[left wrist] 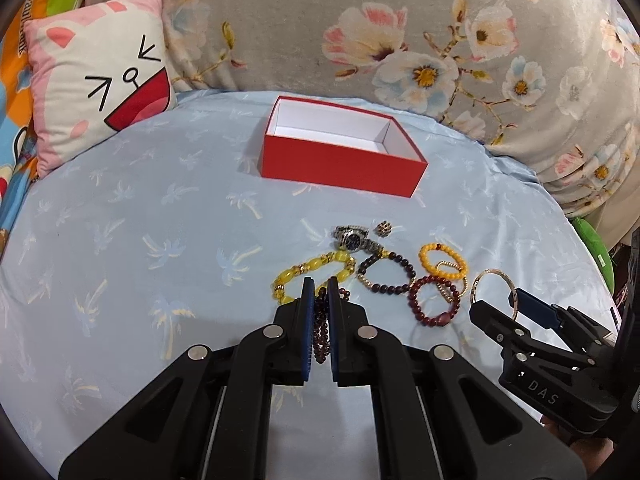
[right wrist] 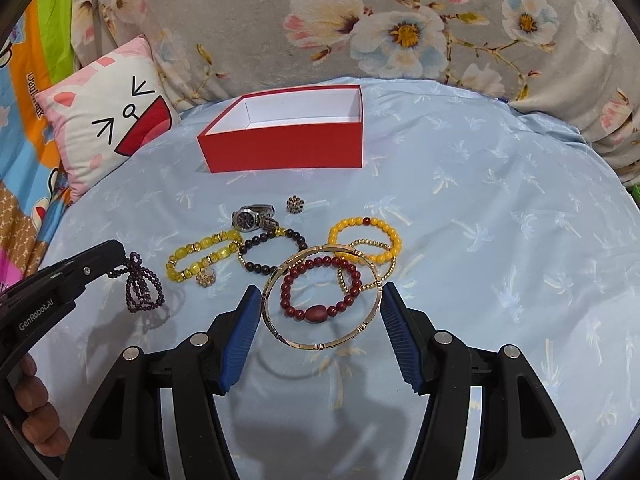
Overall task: Organize jewelry
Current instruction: 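Carry both pieces into the red box and open the right tool over it, then open the left tool to drop the garnet bracelet into the box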
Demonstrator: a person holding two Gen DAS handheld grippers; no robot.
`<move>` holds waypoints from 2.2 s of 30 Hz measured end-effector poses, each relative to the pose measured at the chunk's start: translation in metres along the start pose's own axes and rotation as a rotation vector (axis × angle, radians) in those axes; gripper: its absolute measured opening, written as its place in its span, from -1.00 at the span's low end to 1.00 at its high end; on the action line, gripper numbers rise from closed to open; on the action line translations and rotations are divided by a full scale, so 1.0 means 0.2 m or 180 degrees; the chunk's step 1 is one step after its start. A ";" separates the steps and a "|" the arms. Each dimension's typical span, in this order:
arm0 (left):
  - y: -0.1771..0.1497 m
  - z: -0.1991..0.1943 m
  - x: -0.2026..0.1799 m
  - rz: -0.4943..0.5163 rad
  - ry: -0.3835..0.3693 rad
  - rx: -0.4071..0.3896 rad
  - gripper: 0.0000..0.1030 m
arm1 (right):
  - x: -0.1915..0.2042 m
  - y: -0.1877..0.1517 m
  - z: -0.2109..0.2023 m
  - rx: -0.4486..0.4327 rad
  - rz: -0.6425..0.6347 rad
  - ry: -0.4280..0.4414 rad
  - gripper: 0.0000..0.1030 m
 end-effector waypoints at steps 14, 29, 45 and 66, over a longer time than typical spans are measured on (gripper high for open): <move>0.31 0.14 -0.05 0.0229 0.0029 -0.0188 -0.88 | -0.02 0.32 0.09 -0.0175 -0.0040 0.0119 0.14; 0.77 0.60 0.02 0.0359 0.0087 -0.0385 -0.88 | -0.02 0.85 0.61 -0.0183 -0.0074 0.0211 0.14; 0.96 1.30 0.10 0.0334 0.0059 -0.0102 -0.88 | 0.04 1.09 1.24 0.0101 -0.0192 0.0292 0.14; 1.04 1.32 0.15 0.0233 0.0138 -0.0073 -0.62 | -0.02 1.10 1.27 0.0114 -0.0189 0.0196 0.32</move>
Point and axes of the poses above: each gripper's, at about its wrist camera, not at the fingertips, and z roughly the way its jaws point, x to its left, y to its top, the point moved 6 cm from there along z, roughly the way its jaws point, and after that the axes turned 7 degrees about -x, right-handed, at the moved point
